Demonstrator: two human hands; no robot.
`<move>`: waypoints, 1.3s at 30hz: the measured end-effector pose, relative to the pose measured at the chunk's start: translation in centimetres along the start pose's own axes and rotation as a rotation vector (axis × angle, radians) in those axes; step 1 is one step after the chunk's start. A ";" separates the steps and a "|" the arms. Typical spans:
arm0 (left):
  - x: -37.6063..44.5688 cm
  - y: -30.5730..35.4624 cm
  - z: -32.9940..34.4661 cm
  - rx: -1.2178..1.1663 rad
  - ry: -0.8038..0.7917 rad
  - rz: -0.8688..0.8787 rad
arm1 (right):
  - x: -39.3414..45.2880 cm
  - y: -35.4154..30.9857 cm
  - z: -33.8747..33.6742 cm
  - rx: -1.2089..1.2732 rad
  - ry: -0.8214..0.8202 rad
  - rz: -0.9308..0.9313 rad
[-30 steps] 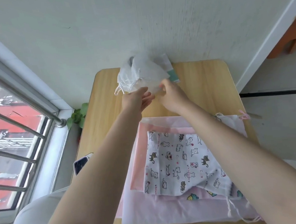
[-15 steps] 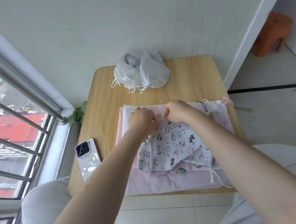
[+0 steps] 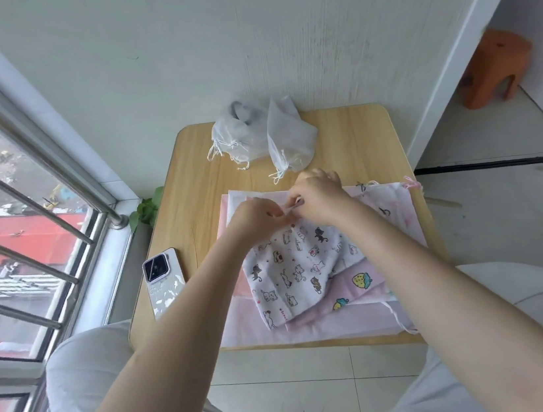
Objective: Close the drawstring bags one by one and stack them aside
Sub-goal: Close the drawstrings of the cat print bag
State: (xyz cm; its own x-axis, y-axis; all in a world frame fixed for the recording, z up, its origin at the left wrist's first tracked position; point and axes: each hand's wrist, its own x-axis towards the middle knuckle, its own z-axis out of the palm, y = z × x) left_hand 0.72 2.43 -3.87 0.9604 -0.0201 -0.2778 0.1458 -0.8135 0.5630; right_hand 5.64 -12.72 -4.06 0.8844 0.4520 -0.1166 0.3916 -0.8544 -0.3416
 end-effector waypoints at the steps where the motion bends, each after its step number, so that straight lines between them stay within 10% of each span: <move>1: -0.2 -0.1 0.0 -0.083 0.057 -0.021 | 0.1 -0.2 0.0 0.041 0.053 -0.010; 5: -1.0 -2.3 -0.5 -0.159 0.105 -0.112 | -0.3 -0.2 -0.6 0.204 0.162 0.126; 10: -1.5 -3.7 -1.3 -0.171 0.054 -0.192 | -0.6 -0.1 -0.5 0.332 -0.147 0.361; 18: -1.9 -3.6 -3.2 0.202 -0.429 -0.208 | 1.2 -1.1 2.3 0.091 -0.192 0.406; 25: -0.3 -3.3 -2.5 0.053 0.030 -0.243 | 0.8 -1.8 2.5 0.184 -0.105 0.246; 39: -0.6 -2.3 -2.2 -0.915 0.219 -0.271 | -0.1 -3.6 1.4 0.423 0.036 -0.067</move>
State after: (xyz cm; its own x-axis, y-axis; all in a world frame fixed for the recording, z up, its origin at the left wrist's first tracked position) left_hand 0.31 5.58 -3.27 0.8767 0.2845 -0.3880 0.4069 -0.0080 0.9134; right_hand 3.76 -9.32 -4.16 0.8721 0.4867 -0.0510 0.3160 -0.6396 -0.7008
